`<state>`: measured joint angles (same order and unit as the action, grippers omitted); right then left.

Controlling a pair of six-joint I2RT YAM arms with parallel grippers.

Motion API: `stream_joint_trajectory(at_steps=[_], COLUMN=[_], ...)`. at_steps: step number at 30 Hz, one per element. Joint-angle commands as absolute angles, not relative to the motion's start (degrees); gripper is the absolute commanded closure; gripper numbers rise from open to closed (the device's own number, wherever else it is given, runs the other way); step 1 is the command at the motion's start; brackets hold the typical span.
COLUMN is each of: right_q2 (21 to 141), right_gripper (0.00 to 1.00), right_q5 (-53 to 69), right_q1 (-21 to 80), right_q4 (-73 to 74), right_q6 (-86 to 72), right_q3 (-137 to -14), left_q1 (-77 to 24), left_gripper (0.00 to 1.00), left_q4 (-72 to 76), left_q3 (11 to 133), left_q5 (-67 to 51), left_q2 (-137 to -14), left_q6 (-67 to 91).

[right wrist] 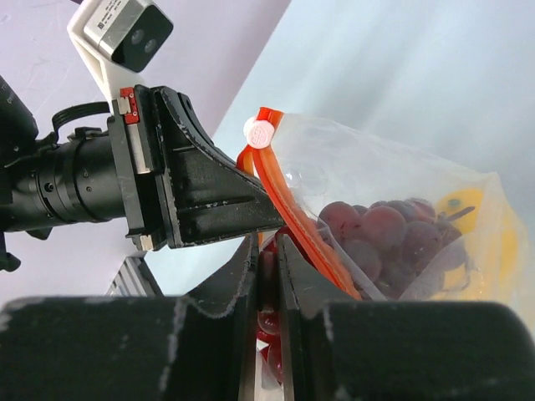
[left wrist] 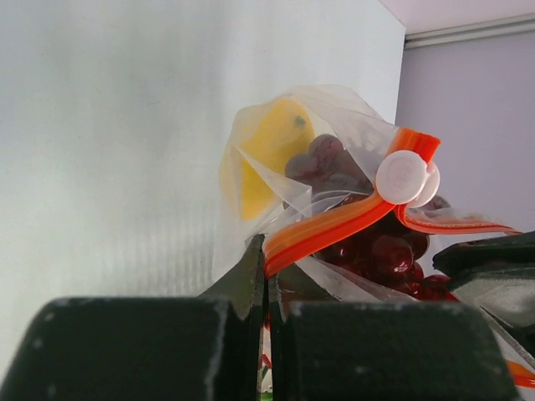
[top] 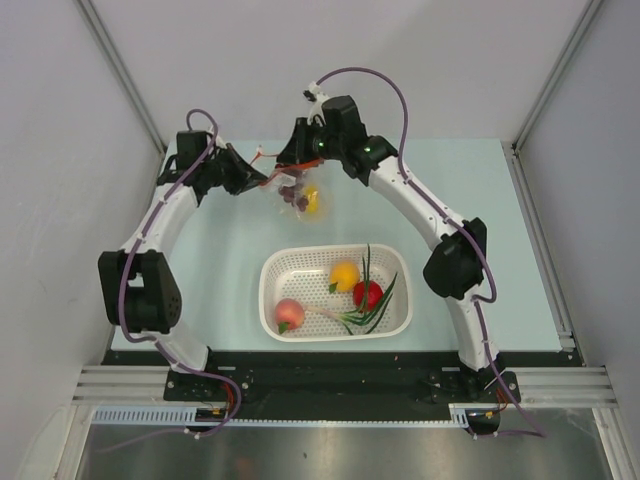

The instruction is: Open the zip-top bag and remove the fake food

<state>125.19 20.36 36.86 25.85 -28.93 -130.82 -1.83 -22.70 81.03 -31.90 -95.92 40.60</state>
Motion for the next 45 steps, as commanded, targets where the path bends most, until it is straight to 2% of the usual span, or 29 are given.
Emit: stream_joint_trajectory(at_steps=[1,7,15,28,33,40,45], right_q2=[118.7,119.9,127.7,130.7,130.5,127.7,125.3], right_gripper=[1.00,1.00,1.00,1.00,1.00,1.00,1.00], right_q5=[19.8,16.4,16.1,14.9,17.9,22.1,26.5], right_q1=[37.1,37.2,38.1,37.4,36.0,35.6,35.6], right_q4=[19.8,22.9,26.2,27.5,27.3,20.8,21.3], right_q6=[-27.1,-19.3,-18.1,-20.0,-27.9,-39.5,-44.0], right_q3=[-131.7,-126.1,-136.9,-137.6,-139.7,-139.7,-136.0], left_q1=[-0.8,-1.8,-7.8,-10.2,-11.2,-11.5,-11.0], left_gripper=[1.00,1.00,1.00,1.00,1.00,1.00,1.00], left_q4=[-21.9,-21.7,-21.0,-23.0,-27.1,-25.4,-25.4], left_q3=[80.2,82.2,80.8,80.9,80.4,76.2,78.1], left_q5=[-31.1,-32.3,-31.6,-33.9,-31.8,-30.1,-28.3], left_q2=[-92.5,-90.3,-89.2,-89.8,-91.5,-92.7,-94.1], left_q6=[40.6,42.2,43.1,42.3,39.2,38.7,38.5])
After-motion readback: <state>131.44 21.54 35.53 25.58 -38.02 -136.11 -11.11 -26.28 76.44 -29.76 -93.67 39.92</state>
